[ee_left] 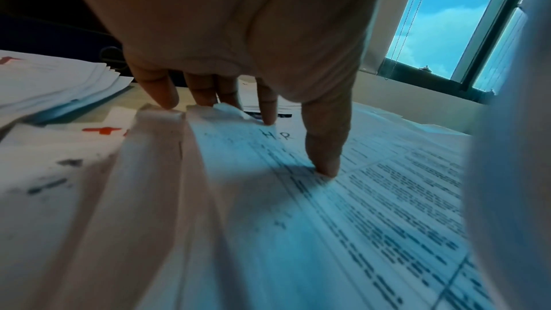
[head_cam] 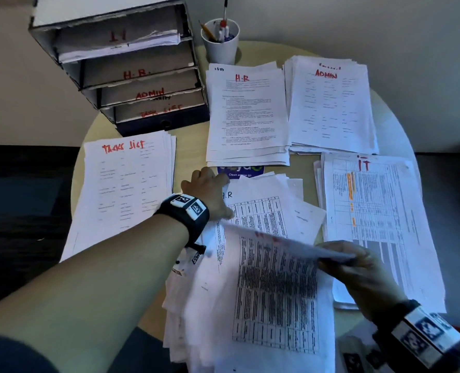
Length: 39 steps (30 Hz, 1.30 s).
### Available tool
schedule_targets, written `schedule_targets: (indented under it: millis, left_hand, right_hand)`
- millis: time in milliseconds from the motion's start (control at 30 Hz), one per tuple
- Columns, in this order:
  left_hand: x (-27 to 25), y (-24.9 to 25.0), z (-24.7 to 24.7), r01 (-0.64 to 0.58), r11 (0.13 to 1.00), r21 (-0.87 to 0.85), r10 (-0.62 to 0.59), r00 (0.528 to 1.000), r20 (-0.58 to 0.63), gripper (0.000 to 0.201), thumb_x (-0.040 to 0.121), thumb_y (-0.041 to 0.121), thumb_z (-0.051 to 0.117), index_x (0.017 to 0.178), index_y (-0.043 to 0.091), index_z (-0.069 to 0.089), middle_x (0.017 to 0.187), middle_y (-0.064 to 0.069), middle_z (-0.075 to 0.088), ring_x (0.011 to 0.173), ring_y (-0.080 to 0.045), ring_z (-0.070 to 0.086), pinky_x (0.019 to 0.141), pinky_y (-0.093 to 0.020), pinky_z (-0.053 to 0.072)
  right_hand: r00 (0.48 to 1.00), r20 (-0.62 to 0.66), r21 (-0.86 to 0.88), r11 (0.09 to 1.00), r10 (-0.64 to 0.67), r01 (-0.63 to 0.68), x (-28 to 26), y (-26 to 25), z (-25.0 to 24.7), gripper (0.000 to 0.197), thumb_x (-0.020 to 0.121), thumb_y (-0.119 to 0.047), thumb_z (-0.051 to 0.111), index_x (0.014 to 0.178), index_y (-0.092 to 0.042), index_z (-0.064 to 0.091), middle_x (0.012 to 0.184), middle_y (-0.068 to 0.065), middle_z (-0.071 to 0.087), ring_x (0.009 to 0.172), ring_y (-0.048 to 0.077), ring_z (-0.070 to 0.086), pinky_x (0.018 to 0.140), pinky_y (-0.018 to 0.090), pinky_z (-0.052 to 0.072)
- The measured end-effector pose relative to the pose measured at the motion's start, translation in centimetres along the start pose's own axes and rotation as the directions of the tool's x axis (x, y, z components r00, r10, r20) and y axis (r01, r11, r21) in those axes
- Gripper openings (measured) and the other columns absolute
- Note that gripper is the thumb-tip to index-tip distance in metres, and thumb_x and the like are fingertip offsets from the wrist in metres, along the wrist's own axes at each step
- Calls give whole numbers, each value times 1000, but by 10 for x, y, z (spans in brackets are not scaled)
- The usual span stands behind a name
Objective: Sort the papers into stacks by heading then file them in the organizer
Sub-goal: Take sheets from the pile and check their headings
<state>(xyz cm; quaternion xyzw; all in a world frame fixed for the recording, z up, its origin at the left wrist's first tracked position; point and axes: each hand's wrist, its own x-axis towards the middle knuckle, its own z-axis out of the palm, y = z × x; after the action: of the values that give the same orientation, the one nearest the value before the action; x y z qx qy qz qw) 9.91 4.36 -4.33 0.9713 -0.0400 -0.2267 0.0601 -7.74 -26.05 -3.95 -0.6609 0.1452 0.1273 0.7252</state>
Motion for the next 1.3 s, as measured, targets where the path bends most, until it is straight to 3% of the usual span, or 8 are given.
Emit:
schedule_targets:
  millis: [200,300,400,467,600,833,967,1300]
  left_hand:
    - [0,-7,0,19,978,-207,-27,999,-33,65,70,30,83,127,28,51,129,-5,41,120,-28,44,97,-42,46]
    - [-4,-13,3,-52,949,-310,31,997,-72,51,79,13,78,123,22,54,128,-5,40,109,-24,52,91,-33,47]
    - [-12,-20,11,-120,914,-388,72,988,-136,41,86,-1,66,119,21,54,124,-3,39,100,-20,51,86,-24,38]
    - [-16,-23,15,-124,827,-548,17,980,-196,36,88,-4,62,114,20,58,122,-2,47,106,-17,52,91,-21,36]
    - [-23,-28,13,-84,524,-847,-178,962,-206,28,88,1,69,108,21,62,107,7,64,102,-9,58,84,-14,41]
    - [-25,-29,8,-85,132,-988,-120,988,-102,33,91,-10,60,99,23,61,94,-1,65,87,-12,63,79,-21,50]
    - [-27,-29,8,-23,-91,-996,-119,993,-12,31,94,-13,53,100,17,61,84,1,73,72,-16,70,64,-26,57]
    - [-29,-33,9,43,-203,-978,-78,995,59,32,94,-12,52,104,16,65,97,-7,71,75,-23,70,65,-31,59]
  right_hand:
    - [987,-104,-253,957,121,-144,54,-15,38,23,77,-5,78,97,-14,71,84,0,75,85,25,71,69,27,54]
    - [969,-155,-316,920,190,-231,79,-20,50,23,77,-1,78,95,-13,70,78,-4,72,72,12,68,57,15,51]
    - [961,-160,-331,905,226,-268,97,-29,60,24,74,-1,81,92,-14,71,79,-2,73,75,16,69,66,25,56]
    - [954,-160,-319,901,255,-295,104,-34,61,27,72,-1,82,97,-9,73,87,3,75,82,21,71,78,33,57]
    - [963,-128,-372,889,236,-267,106,-39,55,28,75,-10,82,100,-13,71,90,2,74,80,16,69,65,23,50]
    - [993,-103,-418,904,52,-90,106,-39,68,30,76,-8,80,100,-22,69,91,2,75,83,22,72,77,36,59]
    - [988,-154,-351,933,31,-84,111,-42,74,52,76,-4,79,122,-23,62,95,-3,74,75,8,72,70,25,59]
    - [982,-168,-326,936,83,-134,115,-48,78,36,77,-10,80,110,-18,69,97,4,75,85,21,72,81,40,60]
